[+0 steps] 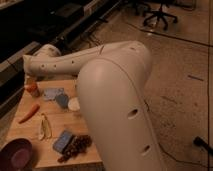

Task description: Place banana in paper cup

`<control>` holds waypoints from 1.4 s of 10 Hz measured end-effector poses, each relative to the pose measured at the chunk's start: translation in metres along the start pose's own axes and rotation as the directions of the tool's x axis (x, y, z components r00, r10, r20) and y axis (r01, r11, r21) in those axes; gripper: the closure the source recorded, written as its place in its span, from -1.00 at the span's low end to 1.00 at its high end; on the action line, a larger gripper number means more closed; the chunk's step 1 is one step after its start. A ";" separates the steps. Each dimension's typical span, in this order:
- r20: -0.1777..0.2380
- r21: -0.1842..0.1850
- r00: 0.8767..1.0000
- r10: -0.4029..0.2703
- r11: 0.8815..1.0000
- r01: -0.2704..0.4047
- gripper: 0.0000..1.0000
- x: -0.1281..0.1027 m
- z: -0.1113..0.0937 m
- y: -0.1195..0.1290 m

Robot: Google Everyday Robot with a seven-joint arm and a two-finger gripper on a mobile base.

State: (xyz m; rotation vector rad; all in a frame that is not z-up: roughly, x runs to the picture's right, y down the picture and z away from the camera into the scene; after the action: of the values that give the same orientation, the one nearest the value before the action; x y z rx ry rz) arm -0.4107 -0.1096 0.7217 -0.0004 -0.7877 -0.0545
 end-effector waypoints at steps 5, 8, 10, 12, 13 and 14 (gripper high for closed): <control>0.005 -0.026 1.000 -0.004 1.000 0.004 -0.60 -0.002 0.001 0.001; 0.006 -0.265 1.000 0.015 0.964 -0.013 -0.60 -0.005 -0.015 0.009; 0.010 -0.388 0.999 0.043 0.921 -0.035 -0.60 -0.012 -0.035 0.016; 0.030 -0.474 0.998 0.056 0.880 -0.036 -0.60 -0.020 -0.053 0.021; 0.034 -0.488 0.998 0.059 0.872 -0.035 -0.60 -0.021 -0.057 0.022; 0.034 -0.498 0.997 0.063 0.866 -0.037 -0.60 -0.020 -0.060 0.022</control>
State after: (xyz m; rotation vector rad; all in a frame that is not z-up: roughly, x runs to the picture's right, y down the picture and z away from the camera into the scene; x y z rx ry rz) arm -0.3818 -0.0875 0.6656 -0.5166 -0.8045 -0.2090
